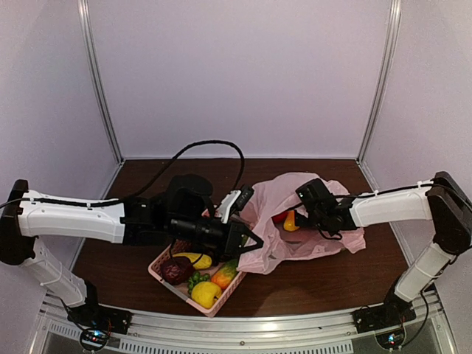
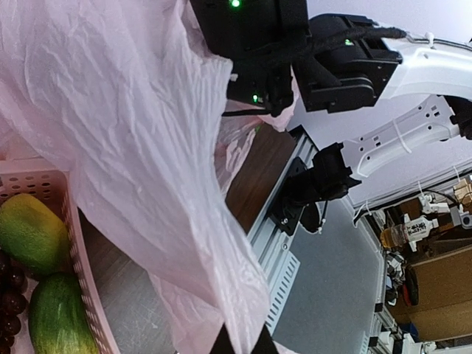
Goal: Untie the knot of the plastic bag and take out the fruit
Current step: Reach into the gripper in the takeout bag, then pick up the fake fruit from the takeout bag.
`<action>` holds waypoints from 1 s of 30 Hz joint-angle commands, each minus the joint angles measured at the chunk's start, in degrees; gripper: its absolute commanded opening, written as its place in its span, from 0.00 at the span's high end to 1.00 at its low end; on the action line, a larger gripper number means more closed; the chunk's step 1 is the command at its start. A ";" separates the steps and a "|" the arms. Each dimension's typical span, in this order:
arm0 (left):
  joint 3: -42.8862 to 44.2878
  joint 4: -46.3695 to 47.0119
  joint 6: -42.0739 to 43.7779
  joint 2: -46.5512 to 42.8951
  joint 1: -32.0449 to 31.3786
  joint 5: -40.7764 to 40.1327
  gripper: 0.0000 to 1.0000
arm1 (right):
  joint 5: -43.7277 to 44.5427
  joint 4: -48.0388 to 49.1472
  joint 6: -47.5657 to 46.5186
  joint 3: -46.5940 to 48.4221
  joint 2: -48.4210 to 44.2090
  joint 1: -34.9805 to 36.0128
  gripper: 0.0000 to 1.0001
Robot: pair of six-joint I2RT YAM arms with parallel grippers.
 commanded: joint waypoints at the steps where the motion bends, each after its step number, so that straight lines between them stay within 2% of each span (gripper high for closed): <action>1: 1.09 0.14 0.40 0.72 0.32 1.63 1.00 | 1.56 0.07 -3.93 1.89 1.73 -3.17 0.23; 10: 1.19 0.00 -0.04 1.23 0.39 2.16 1.00 | -1.06 0.87 -7.19 4.72 7.13 -7.79 0.15; 18: 1.17 -0.33 -0.21 1.01 0.42 1.65 1.00 | -2.36 1.48 -8.74 5.71 11.32 -10.42 0.13; 25: 1.70 -0.70 -0.24 1.42 0.37 1.42 1.00 | -4.17 2.38 -9.10 6.14 11.75 -10.82 0.31; 30: 2.04 -0.46 -0.34 1.67 0.42 1.24 1.00 | -5.03 2.28 -9.91 5.69 10.82 -10.82 0.38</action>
